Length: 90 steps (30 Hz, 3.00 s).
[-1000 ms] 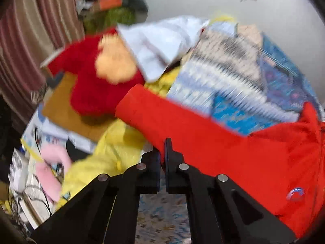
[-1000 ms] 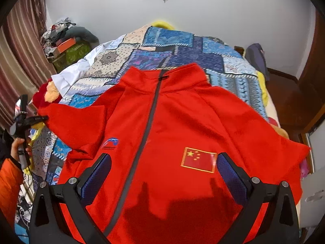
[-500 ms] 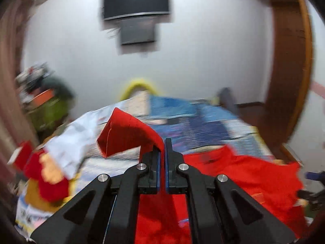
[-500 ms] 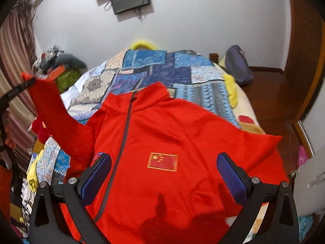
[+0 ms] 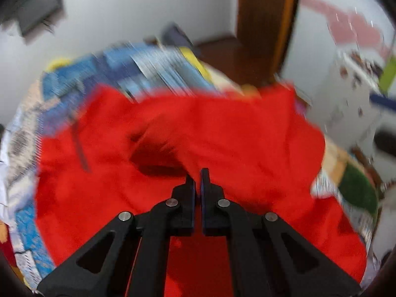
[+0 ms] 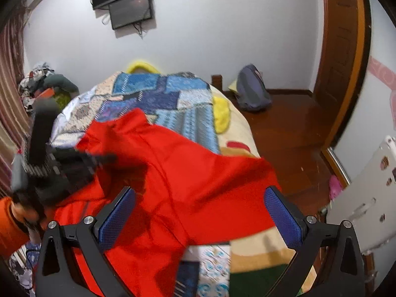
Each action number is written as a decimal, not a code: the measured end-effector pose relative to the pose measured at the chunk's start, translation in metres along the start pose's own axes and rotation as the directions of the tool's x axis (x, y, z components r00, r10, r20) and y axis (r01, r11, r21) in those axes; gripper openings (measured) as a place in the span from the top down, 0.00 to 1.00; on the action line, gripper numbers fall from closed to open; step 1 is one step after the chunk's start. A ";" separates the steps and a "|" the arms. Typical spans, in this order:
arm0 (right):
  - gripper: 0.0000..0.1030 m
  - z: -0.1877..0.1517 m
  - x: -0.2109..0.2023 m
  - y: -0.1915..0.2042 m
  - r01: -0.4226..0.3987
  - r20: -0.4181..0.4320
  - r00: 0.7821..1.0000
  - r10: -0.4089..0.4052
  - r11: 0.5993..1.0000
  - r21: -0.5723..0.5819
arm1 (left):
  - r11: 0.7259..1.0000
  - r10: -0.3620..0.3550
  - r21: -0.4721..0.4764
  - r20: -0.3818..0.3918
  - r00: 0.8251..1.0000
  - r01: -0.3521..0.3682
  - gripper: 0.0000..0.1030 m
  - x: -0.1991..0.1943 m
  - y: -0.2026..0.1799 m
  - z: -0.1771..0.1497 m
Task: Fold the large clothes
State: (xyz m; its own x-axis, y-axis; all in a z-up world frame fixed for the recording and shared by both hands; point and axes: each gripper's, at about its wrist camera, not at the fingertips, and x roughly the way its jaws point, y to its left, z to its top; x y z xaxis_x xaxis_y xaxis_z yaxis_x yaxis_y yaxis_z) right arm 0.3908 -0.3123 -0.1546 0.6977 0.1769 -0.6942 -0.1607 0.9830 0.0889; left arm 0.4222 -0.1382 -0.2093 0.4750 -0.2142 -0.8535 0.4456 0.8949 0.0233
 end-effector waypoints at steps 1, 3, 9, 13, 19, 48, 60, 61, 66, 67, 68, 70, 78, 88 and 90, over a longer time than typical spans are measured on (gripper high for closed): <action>0.00 -0.003 0.004 -0.003 0.003 -0.017 1.000 -0.003 1.000 0.007 | 1.000 -0.001 0.021 -0.049 0.999 0.002 0.97 0.008 -0.008 -0.004; 0.00 -0.010 0.012 -0.010 -0.010 -0.059 0.998 0.012 0.999 0.031 | 0.998 -0.012 0.063 -0.086 0.996 0.018 0.92 0.007 -0.018 -0.011; 0.00 -0.015 0.032 -0.003 -0.052 -0.110 0.992 0.056 0.998 0.039 | 0.997 -0.061 -0.040 0.023 0.998 0.062 0.35 -0.054 0.015 -0.020; 0.00 -0.006 0.045 0.019 -0.096 -0.117 0.988 0.096 0.995 0.012 | 0.987 0.059 -0.158 0.096 0.994 -0.043 0.24 -0.095 0.080 -0.036; 0.00 -0.001 0.090 0.062 -0.116 -0.195 0.976 0.101 0.991 -0.070 | 0.921 0.271 -0.281 -0.038 0.962 -0.270 0.24 -0.095 0.179 -0.100; 0.91 0.013 0.175 0.067 0.085 -0.298 0.943 -0.144 0.975 -0.203 | 0.719 0.473 -0.413 -0.300 0.828 -0.560 0.24 -0.043 0.261 -0.268; 0.90 -0.011 0.160 0.067 0.211 -0.230 0.920 -0.317 0.896 -0.390 | 0.737 0.471 -0.354 -0.343 0.813 -0.576 0.20 -0.028 0.250 -0.268; 0.90 -0.012 0.159 0.062 0.235 -0.225 0.913 -0.339 0.891 -0.388 | 0.739 0.468 -0.353 -0.345 0.814 -0.574 0.20 -0.028 0.251 -0.268; 0.90 -0.017 0.153 0.034 0.305 -0.238 0.883 -0.404 0.881 -0.361 | 0.734 0.447 -0.378 -0.354 0.821 -0.564 0.20 -0.026 0.258 -0.266; 0.90 -0.017 0.148 0.026 0.327 -0.235 0.877 -0.418 0.880 -0.345 | 0.734 0.445 -0.381 -0.356 0.822 -0.563 0.20 -0.026 0.260 -0.266; 0.90 -0.017 0.146 0.020 0.340 -0.239 0.871 -0.429 0.878 -0.336 | 0.733 0.443 -0.383 -0.358 0.822 -0.562 0.20 -0.026 0.259 -0.266; 0.90 -0.017 0.137 0.001 0.340 -0.272 0.868 -0.415 0.897 -0.283 | 0.735 0.429 -0.390 -0.364 0.827 -0.554 0.20 -0.028 0.259 -0.265; 0.90 -0.039 0.112 -0.078 0.176 -0.405 0.904 -0.135 0.982 0.065 | 0.782 0.316 -0.464 -0.281 0.906 -0.417 0.20 -0.080 0.260 -0.266; 0.82 -0.070 0.146 -0.076 0.299 -0.465 0.827 -0.317 0.947 -0.115 | 0.859 0.278 -0.418 -0.101 0.955 -0.294 0.20 -0.109 0.231 -0.185; 0.30 -0.073 0.143 -0.081 0.360 -0.432 0.818 -0.380 0.924 -0.131 | 0.876 0.240 -0.414 -0.067 0.969 -0.246 0.19 -0.100 0.221 -0.162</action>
State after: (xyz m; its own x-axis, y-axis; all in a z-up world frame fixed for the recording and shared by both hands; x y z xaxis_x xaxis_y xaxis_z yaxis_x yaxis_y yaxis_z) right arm 0.4530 -0.3705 -0.3132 0.3301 -0.2503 -0.9102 0.0114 0.9652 -0.2613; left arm 0.3507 0.1445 -0.2030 0.5158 0.0333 -0.8560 -0.0405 0.9991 0.0145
